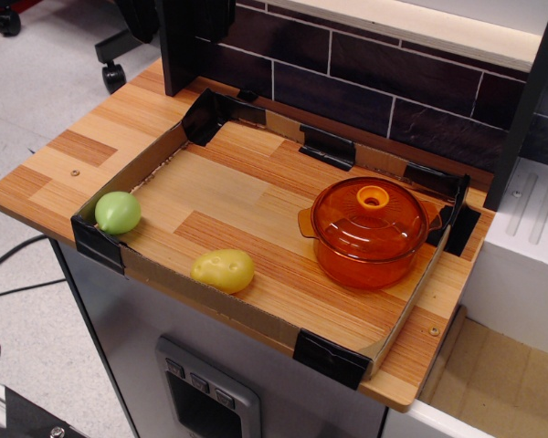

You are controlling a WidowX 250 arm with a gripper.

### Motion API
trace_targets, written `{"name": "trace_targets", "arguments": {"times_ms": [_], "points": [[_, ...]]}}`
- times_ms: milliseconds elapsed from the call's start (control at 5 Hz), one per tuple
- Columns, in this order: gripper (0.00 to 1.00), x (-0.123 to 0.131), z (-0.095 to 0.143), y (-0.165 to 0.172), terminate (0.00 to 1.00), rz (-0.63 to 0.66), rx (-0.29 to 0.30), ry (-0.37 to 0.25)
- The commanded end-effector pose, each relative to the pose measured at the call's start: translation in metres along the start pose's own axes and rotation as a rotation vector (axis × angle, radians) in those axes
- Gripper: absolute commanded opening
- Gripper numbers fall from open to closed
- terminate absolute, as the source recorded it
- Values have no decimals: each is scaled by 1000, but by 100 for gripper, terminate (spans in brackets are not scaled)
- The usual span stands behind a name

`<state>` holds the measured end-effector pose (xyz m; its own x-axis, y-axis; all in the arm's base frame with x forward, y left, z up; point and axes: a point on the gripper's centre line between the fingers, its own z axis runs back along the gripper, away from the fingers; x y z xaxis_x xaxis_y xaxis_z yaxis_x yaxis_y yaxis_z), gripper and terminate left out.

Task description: Take lid off pot

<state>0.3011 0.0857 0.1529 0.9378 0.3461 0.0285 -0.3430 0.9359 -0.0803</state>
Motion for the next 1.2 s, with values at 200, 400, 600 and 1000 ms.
{"name": "trace_targets", "arguments": {"times_ms": [200, 400, 600, 1000], "points": [[100, -8, 8, -22, 0, -25, -82, -37], [100, -13, 9, -47, 0, 3, -152, -20], [100, -20, 6, -70, 0, 24, -194, -15], [100, -35, -24, -123, 0, 36, -143, -62]]}}
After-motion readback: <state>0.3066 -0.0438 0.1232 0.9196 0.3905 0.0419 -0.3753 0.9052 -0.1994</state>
